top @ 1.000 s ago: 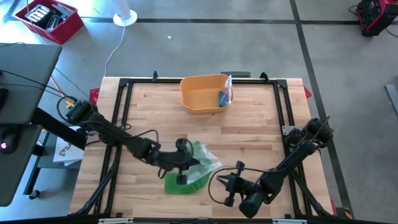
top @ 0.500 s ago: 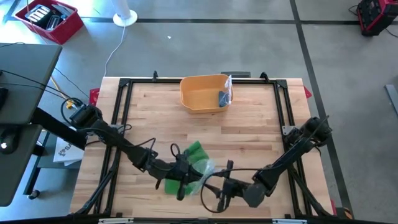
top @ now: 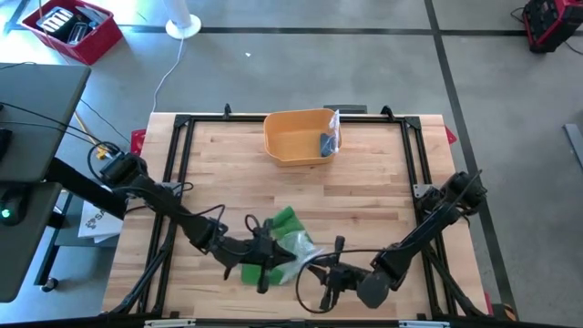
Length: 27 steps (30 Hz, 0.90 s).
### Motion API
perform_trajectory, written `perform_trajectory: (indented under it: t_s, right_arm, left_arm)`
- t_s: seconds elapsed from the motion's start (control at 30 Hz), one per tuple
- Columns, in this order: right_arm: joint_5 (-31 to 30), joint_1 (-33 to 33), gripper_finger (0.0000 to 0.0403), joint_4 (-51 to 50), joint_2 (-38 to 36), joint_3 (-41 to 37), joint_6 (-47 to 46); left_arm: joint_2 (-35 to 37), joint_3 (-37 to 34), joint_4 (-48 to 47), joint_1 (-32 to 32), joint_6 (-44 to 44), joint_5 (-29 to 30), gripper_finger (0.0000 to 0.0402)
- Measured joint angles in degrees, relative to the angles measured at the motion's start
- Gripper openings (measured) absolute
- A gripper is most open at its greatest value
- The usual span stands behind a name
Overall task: Roll bandage
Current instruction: Open the transparent zip bag
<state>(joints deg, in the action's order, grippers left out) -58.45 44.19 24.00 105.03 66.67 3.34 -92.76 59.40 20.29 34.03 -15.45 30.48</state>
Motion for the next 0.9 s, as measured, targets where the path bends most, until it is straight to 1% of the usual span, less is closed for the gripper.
perform_trajectory:
  t_s: [0.1, 0.23, 0.3, 0.43, 0.5, 0.67, 0.77, 0.9]
  right_arm:
    - [0.7, 0.3, 0.0004, -5.0, 0.0, 0.0, -5.2]
    - [3.5, 0.1, 0.0001, -10.9, 0.0, 0.0, -12.1]
    - [3.9, 0.1, 0.0001, -11.4, 0.0, 0.0, -13.3]
    - [4.2, 0.1, 0.0001, -12.2, -0.1, 0.0, -13.5]
    - [4.2, 0.1, 0.0001, -12.2, -0.1, 0.0, -14.0]
    - [4.0, 0.0, 0.0000, -15.0, -0.2, 0.0, -17.5]
    - [3.8, 0.0, 0.0000, -20.1, -0.3, 0.0, -22.4]
    - [3.0, 0.3, 0.0000, -25.8, -0.3, 0.0, -27.7]
  left_arm:
    - [2.2, 0.0, -1.0, 0.8, 1.8, 2.2, 0.0000]
    - [4.4, 0.0, -1.2, 2.2, 5.3, 4.7, 0.0000]
    - [5.0, 0.0, -1.6, 2.7, 7.0, 4.8, 0.0000]
    - [5.0, 0.0, -2.7, 2.9, 7.5, 6.2, 0.0000]
    - [5.1, 0.0, -4.5, 2.9, 6.5, 7.7, 0.0000]
    - [5.1, 0.1, -13.1, 2.9, 0.5, 16.2, 0.0000]
    - [5.1, 0.1, -16.1, 3.0, -3.8, 18.1, 0.0000]
    - [5.1, 0.1, -17.4, 2.9, -5.3, 19.8, 0.0000]
